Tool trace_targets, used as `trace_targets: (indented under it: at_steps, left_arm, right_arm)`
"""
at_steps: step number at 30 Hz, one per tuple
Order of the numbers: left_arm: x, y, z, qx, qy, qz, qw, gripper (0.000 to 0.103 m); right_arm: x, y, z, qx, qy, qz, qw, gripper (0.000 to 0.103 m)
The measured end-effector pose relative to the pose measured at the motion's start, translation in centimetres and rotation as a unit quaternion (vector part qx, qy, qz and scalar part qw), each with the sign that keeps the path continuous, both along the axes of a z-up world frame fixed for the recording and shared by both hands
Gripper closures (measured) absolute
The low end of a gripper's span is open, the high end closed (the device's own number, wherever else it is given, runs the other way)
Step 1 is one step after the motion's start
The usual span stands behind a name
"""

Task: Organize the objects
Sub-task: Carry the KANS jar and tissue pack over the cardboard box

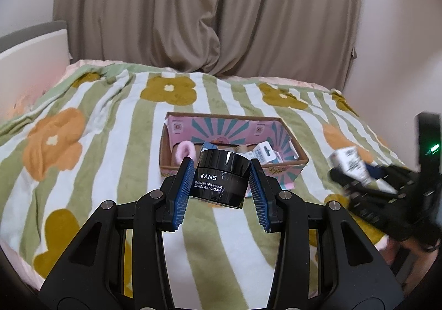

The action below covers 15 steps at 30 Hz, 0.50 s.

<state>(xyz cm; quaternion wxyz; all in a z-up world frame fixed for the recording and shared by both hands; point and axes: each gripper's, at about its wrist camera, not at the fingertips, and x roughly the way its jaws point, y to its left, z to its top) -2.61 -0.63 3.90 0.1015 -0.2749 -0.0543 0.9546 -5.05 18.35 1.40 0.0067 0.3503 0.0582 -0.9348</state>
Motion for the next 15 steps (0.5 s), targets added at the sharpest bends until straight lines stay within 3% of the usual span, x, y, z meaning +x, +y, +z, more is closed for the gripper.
trace_targets:
  at_steps: [6, 15]
  left_arm:
    - [-0.1, 0.7, 0.0, -0.001, -0.002, -0.005, 1.0000, 0.066]
    - [-0.1, 1.1, 0.4, -0.006, 0.002, -0.007, 1.0000, 0.066]
  right_arm:
    - [2.0, 1.6, 3.5, -0.027, 0.048, -0.010, 0.998, 0.059]
    - [2.4, 1.8, 3.7, -0.032, 0.053, -0.012, 0.998, 0.059]
